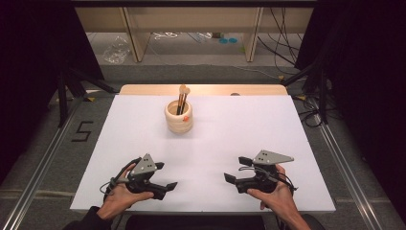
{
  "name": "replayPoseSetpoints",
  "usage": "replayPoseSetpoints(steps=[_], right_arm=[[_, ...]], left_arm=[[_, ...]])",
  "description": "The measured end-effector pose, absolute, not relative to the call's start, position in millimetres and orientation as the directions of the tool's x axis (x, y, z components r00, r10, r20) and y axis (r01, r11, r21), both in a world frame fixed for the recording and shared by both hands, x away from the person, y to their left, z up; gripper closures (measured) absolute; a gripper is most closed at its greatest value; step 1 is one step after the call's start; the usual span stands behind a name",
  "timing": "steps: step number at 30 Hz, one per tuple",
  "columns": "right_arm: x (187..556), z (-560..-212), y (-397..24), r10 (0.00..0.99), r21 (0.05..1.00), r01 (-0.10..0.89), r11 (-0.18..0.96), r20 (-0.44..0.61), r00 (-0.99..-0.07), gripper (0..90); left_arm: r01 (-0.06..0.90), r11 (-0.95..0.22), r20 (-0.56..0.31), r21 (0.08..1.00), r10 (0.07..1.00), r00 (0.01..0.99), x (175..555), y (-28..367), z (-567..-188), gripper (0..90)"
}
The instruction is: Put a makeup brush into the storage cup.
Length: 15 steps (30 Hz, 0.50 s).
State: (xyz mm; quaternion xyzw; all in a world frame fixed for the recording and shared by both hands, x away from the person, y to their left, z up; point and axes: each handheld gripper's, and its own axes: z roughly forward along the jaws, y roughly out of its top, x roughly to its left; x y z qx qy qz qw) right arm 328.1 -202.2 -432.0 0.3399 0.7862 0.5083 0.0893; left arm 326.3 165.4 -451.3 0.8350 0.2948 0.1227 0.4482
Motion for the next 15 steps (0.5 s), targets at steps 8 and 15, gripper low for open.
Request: replayPoseSetpoints(steps=[8, 15], right_arm=[[330.9, -436.2, -207.6, 0.636, 0.865, 0.441, 0.237, 0.205, -0.744, 17.0], [332.2, -436.6, -210.5, 0.645, 0.866, 0.447, 0.226, 0.211, -0.734, 17.0]], left_arm=[[0.368, -0.434, -0.05, 0.822, 0.59, 0.806, 326.5, 164.2, -451.5, 16.9], [0.368, -0.433, -0.05, 0.823, 0.59, 0.806, 327.0, 164.3, -450.8, 16.9]])
